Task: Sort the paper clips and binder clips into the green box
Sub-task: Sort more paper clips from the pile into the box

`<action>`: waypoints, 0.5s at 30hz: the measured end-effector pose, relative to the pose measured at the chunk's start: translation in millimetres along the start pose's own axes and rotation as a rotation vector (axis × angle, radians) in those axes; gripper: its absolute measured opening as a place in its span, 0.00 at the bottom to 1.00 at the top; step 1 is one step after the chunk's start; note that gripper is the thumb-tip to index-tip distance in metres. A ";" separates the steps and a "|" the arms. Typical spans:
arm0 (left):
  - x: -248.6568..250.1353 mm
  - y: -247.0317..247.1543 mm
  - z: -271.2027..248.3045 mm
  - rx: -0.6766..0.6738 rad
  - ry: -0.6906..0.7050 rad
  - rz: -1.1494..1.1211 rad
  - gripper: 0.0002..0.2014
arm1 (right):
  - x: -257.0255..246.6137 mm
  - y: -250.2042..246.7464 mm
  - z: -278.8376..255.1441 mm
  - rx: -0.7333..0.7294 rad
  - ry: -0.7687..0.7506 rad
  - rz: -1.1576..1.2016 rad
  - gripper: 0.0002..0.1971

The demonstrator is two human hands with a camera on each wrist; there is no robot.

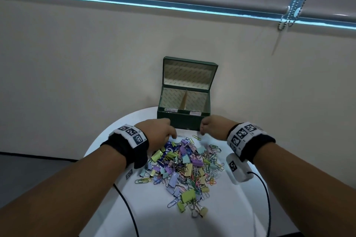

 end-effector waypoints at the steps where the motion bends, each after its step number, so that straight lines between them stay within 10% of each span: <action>1: 0.3 1.1 2.5 -0.010 0.005 0.017 0.19 | -0.6 5.0 2.3 0.006 -0.009 -0.115 0.10; 15: 8.1 -0.2 9.5 0.021 -0.013 0.060 0.20 | -15.5 26.1 29.2 0.037 -0.036 -0.230 0.08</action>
Point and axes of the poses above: each hand's wrist, its own z-axis towards the middle knuckle, its own y-axis out of the palm, x = y × z, the point moved 3 cm from there along z, towards the middle knuckle, and after that the axes turned 4 degrees about y, right-handed, at the moved point
